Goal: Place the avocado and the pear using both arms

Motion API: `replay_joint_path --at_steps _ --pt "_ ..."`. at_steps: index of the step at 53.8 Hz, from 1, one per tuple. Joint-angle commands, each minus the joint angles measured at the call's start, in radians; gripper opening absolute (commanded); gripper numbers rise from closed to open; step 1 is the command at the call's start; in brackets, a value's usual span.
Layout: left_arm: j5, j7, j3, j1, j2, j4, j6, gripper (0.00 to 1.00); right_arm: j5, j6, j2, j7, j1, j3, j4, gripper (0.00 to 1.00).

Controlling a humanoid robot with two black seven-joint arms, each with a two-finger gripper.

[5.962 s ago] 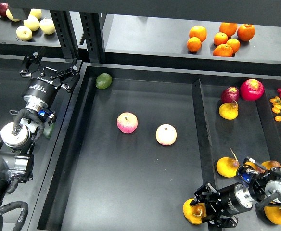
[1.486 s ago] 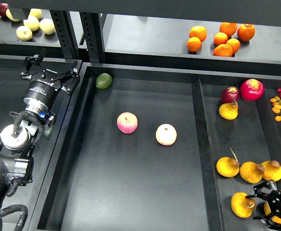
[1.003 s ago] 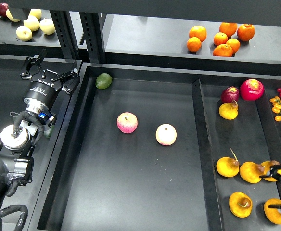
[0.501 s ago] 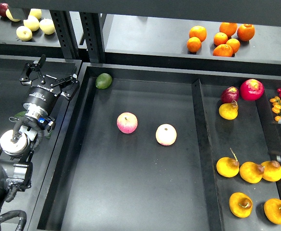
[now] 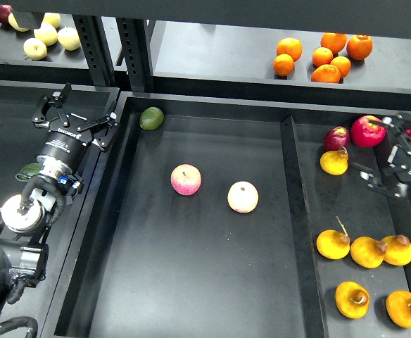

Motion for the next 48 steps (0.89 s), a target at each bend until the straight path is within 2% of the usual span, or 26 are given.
replay_joint_path --at_steps 1,10,16,29,40,48 --pt "0.000 0.000 0.005 -0.001 0.000 -0.002 0.000 1.00 -0.001 0.000 0.092 0.000 -0.002 0.043 -0.016 0.94" --pt "0.000 0.000 0.014 -0.001 0.000 -0.008 0.000 1.00 -0.007 0.000 0.209 0.000 -0.002 0.080 -0.043 0.94" --pt "0.000 -0.001 0.016 -0.002 0.000 -0.009 0.000 1.00 -0.009 0.000 0.261 0.100 0.001 0.082 -0.045 0.94" --pt "0.000 -0.003 0.018 -0.004 0.000 -0.020 0.000 1.00 -0.067 0.000 0.401 0.239 0.009 0.115 -0.065 0.96" --pt "0.000 -0.026 0.019 -0.012 0.000 -0.019 0.000 1.00 -0.248 0.000 0.585 0.340 0.008 0.188 -0.177 0.98" --pt "0.000 -0.026 0.019 -0.015 0.000 -0.014 0.000 1.00 -0.317 0.000 0.599 0.369 0.009 0.214 -0.232 0.99"
